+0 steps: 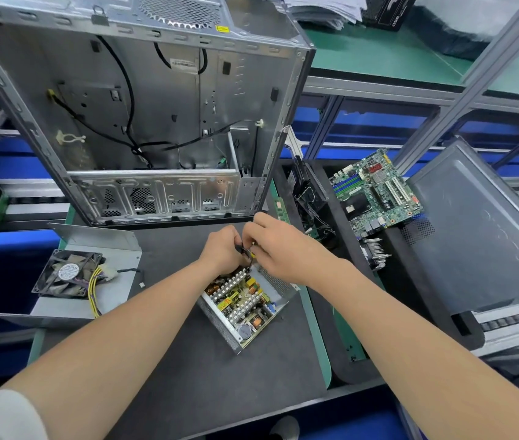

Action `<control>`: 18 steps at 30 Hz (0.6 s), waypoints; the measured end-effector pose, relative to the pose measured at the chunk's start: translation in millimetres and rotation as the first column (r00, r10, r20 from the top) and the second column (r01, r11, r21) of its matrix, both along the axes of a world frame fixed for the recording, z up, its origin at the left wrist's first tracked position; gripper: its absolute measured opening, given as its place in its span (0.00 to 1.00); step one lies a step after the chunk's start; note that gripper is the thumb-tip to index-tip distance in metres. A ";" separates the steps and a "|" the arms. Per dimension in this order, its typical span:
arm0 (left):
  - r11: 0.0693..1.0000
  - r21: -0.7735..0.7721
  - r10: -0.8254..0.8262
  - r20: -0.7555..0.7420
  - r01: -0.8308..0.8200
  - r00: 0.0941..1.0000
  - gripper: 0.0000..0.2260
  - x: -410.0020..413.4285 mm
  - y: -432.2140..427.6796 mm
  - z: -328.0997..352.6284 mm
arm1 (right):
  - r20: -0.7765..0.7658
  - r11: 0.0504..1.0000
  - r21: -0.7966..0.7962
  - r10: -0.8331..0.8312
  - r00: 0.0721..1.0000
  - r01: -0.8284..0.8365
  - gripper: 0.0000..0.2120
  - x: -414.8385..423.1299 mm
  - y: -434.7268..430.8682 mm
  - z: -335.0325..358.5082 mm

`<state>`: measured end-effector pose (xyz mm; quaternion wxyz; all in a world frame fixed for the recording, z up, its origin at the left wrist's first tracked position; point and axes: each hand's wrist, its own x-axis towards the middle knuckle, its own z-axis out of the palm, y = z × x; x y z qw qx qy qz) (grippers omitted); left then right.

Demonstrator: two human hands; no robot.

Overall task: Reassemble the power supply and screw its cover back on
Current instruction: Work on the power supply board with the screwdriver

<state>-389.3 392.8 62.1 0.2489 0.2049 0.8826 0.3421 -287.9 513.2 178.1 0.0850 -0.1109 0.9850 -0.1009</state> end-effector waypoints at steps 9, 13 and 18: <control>0.997 0.024 0.066 0.081 -0.068 0.995 0.17 2.5 -0.1 0.7 | -0.121 0.939 0.151 -0.292 0.949 0.308 0.16 -10.7 -8.5 -13.9; 0.999 0.007 0.045 0.091 -0.046 0.995 0.17 0.2 -1.5 1.4 | -0.103 0.971 0.136 -0.183 0.978 0.196 0.12 -6.8 -11.2 -10.3; 0.998 -0.046 -0.039 0.008 0.039 0.999 0.19 0.4 -1.0 4.6 | 0.020 0.956 0.219 0.197 0.980 -0.197 0.07 -4.4 -0.6 7.6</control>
